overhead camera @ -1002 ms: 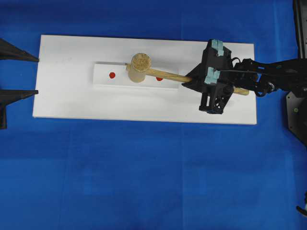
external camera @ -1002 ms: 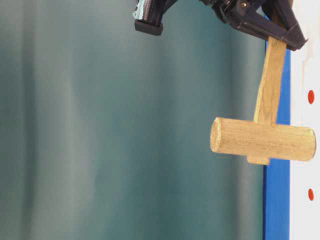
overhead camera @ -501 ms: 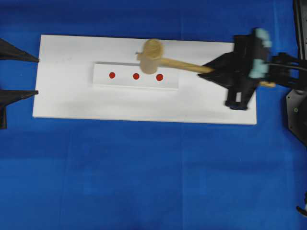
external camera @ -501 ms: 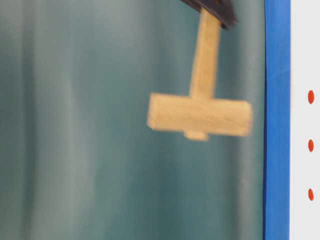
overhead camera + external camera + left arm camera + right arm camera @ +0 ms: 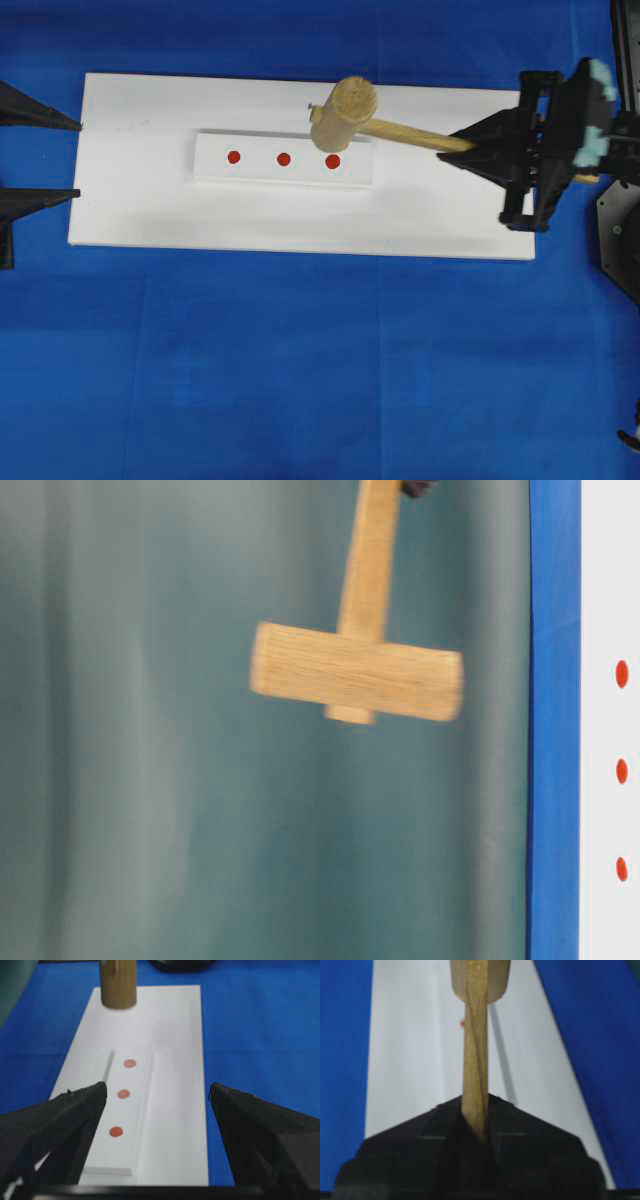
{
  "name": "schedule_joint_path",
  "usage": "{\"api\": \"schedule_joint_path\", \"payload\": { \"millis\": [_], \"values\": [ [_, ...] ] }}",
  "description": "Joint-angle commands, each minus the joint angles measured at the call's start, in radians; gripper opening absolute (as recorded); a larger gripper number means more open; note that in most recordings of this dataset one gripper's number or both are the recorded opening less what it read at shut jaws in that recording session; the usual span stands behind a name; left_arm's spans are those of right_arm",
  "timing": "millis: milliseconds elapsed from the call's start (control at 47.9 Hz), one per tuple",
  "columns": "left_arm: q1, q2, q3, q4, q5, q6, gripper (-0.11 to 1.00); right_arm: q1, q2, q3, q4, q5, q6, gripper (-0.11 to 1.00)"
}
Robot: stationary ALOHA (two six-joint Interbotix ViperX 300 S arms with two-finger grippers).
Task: Hit the mark with a hammer.
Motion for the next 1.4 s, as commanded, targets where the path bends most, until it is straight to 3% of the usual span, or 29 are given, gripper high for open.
{"api": "schedule_joint_path", "payload": {
  "millis": [0, 146, 250, 480, 918, 1211, 1378],
  "values": [
    [0.003, 0.009, -0.009, -0.003, -0.008, 0.000, 0.81, 0.000, 0.077, -0.015, -0.002, -0.002, 0.003, 0.02],
    [0.003, 0.009, -0.009, -0.002, -0.009, 0.000, 0.81, -0.005, 0.267, -0.018, 0.021, 0.031, 0.014, 0.02],
    [0.003, 0.009, -0.009, -0.003, -0.009, -0.002, 0.81, -0.005, 0.313, -0.037, 0.029, 0.029, 0.014, 0.02],
    [0.003, 0.009, -0.009, -0.003, -0.009, -0.003, 0.81, -0.006, 0.288, -0.040, 0.029, -0.012, 0.008, 0.02],
    [0.003, 0.006, -0.011, -0.003, -0.011, -0.002, 0.81, -0.006, 0.077, -0.089, 0.005, 0.029, 0.002, 0.02],
    [0.003, 0.008, -0.011, -0.003, -0.009, -0.002, 0.81, 0.012, 0.110, -0.140, 0.000, 0.041, 0.000, 0.02],
    [0.003, 0.009, -0.011, -0.003, -0.011, -0.002, 0.81, 0.041, 0.193, -0.227, -0.002, 0.044, -0.002, 0.02]
  ]
}}
